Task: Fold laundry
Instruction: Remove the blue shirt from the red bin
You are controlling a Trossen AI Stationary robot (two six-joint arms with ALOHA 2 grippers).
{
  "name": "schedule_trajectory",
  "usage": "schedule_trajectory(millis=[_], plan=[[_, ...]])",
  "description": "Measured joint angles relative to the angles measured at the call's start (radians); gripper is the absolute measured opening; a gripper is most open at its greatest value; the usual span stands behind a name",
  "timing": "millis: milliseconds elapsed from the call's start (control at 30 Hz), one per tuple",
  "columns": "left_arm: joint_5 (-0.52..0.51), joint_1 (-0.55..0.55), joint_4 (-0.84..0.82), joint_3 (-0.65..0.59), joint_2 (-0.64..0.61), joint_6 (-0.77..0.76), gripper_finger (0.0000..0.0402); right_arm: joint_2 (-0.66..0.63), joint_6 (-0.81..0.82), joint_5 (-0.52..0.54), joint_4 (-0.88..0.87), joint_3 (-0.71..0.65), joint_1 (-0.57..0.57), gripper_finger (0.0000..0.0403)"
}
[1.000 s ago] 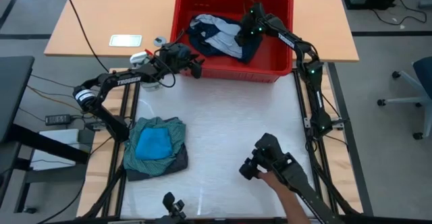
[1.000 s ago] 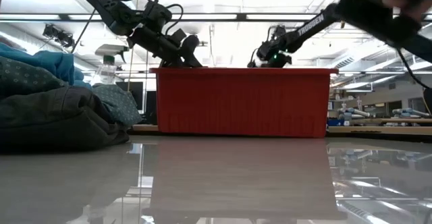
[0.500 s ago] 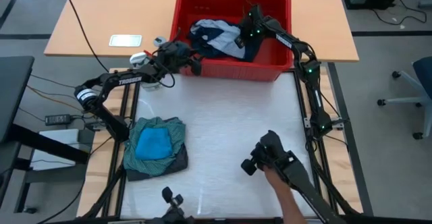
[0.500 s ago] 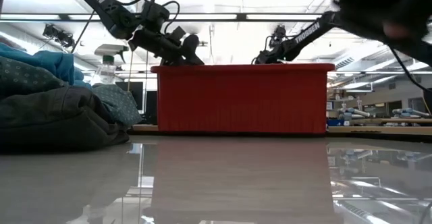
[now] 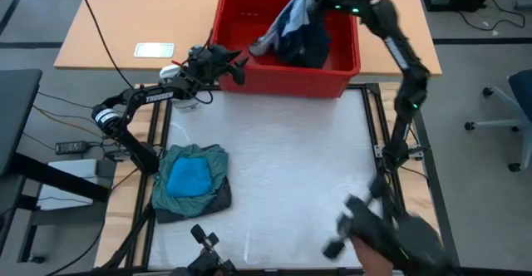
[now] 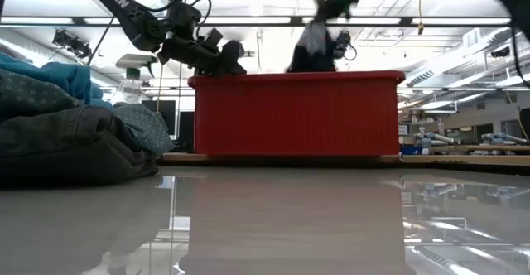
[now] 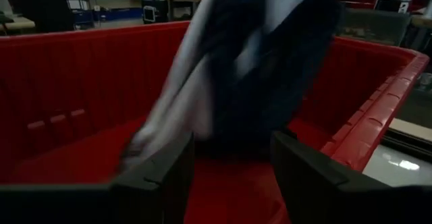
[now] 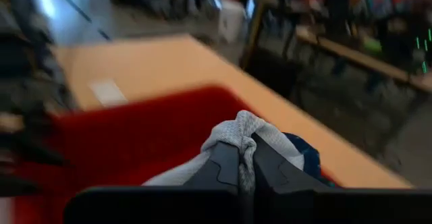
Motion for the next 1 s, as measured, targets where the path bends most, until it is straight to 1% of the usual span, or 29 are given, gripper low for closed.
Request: schedule_trajectory(millis=[67,133,200,267,333,400,533,633,667,700,733,833,933,1000], plan=[[-0.001,0.000,0.006,0.000,0.000,0.030,0.0198,-0.071,-0.002,-0.012,-0.030,0.003,0.027,0.0010],[0.015,-0.005,0.019,0.000,-0.001,0.044,0.0198,-0.134,-0.005,-0.053,-0.063,0.003,0.057,0.0010],[0.049,-0.008,0.019,-0.002,-0.016,0.043,0.0198,-0.188,-0.006,-0.116,-0.075,0.002,0.087,0.0010],[0.069,-0.026,0.025,-0.003,-0.035,0.041,0.0198,-0.241,-0.005,-0.205,-0.075,0.002,0.118,0.0010],[0.077,-0.047,0.032,-0.003,-0.057,0.041,0.0198,-0.288,-0.003,-0.316,-0.078,0.002,0.147,0.0010],[0.080,-0.068,0.034,-0.002,-0.075,0.041,0.0198,-0.328,-0.003,-0.456,-0.115,0.004,0.170,0.0010],[0.073,-0.115,0.049,-0.001,-0.096,0.032,0.0198,-0.364,0.006,-0.807,-0.301,0.002,0.194,0.0010],[0.077,-0.169,0.060,0.000,-0.106,-0.029,0.0198,-0.381,0.043,-0.987,-0.468,0.001,0.239,0.0010],[0.077,-0.187,0.063,0.000,-0.108,-0.055,0.0198,-0.388,0.043,-1.014,-0.534,0.001,0.260,0.0010],[0.077,-0.205,0.065,0.000,-0.109,-0.075,0.0198,-0.395,0.032,-1.018,-0.609,0.002,0.280,0.0010],[0.077,-0.225,0.067,0.000,-0.109,-0.089,0.0198,-0.400,0.004,-1.003,-0.692,0.002,0.305,0.0010],[0.074,-0.292,0.064,0.001,-0.110,-0.101,0.0198,-0.398,-0.115,-0.909,-0.914,-0.001,0.403,0.0010],[0.073,-0.355,0.054,0.001,-0.110,-0.099,0.0198,-0.404,-0.110,-0.865,-0.898,-0.073,0.526,0.0010],[0.038,-0.391,0.029,0.002,-0.110,-0.099,0.0198,-0.407,-0.119,-0.852,-0.894,-0.116,0.584,0.0011]])
